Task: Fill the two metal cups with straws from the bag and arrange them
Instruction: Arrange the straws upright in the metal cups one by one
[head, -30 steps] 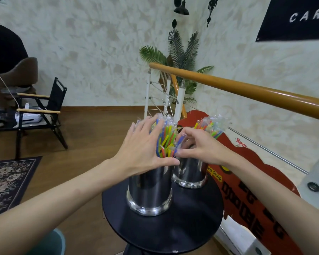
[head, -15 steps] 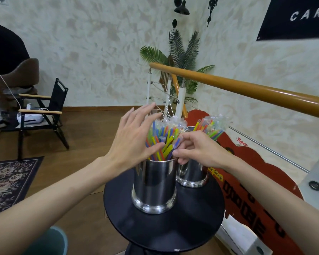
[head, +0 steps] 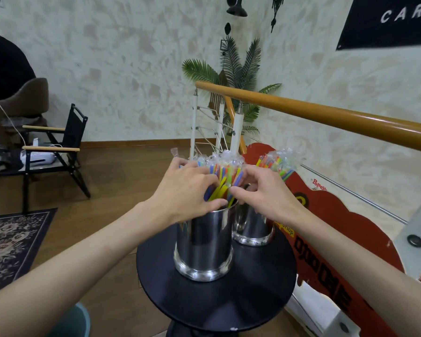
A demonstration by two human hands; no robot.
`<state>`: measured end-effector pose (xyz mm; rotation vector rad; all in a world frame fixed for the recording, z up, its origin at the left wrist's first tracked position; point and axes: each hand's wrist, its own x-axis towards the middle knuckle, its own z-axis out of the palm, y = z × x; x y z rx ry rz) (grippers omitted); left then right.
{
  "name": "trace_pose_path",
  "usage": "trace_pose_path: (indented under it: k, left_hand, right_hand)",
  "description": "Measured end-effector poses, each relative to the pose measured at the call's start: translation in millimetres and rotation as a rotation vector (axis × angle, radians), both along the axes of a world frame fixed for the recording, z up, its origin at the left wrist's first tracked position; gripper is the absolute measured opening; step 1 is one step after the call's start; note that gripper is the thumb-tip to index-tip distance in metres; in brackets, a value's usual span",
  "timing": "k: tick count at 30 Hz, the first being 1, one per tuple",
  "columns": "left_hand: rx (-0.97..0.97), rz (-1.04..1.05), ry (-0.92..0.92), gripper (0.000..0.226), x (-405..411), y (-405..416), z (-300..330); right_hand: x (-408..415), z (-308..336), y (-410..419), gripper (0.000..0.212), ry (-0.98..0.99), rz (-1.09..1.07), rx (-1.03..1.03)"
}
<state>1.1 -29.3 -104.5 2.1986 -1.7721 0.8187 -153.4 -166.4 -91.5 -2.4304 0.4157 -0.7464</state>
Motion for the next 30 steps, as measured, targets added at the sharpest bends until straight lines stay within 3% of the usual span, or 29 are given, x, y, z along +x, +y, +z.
trace_pose_path:
  k: [2, 8, 22, 30]
  left_hand:
    - [0.037, 0.030, 0.046, 0.057, -1, -4, 4]
    - [-0.065, -0.050, 0.225, 0.024, -2, -11, 7]
    - [-0.366, -0.212, 0.700, 0.022, 10, -7, 23]
    - [-0.391, -0.223, 0.854, 0.020, 14, -4, 35]
  right_hand:
    - [0, 0, 2, 0.011, -0.006, 0.035, 0.086]
    - [2, 0, 2, 0.015, 0.004, 0.050, 0.122]
    - [6, 11, 4, 0.021, -0.056, 0.034, 0.089]
    - [9, 14, 8, 0.022, -0.061, 0.020, 0.037]
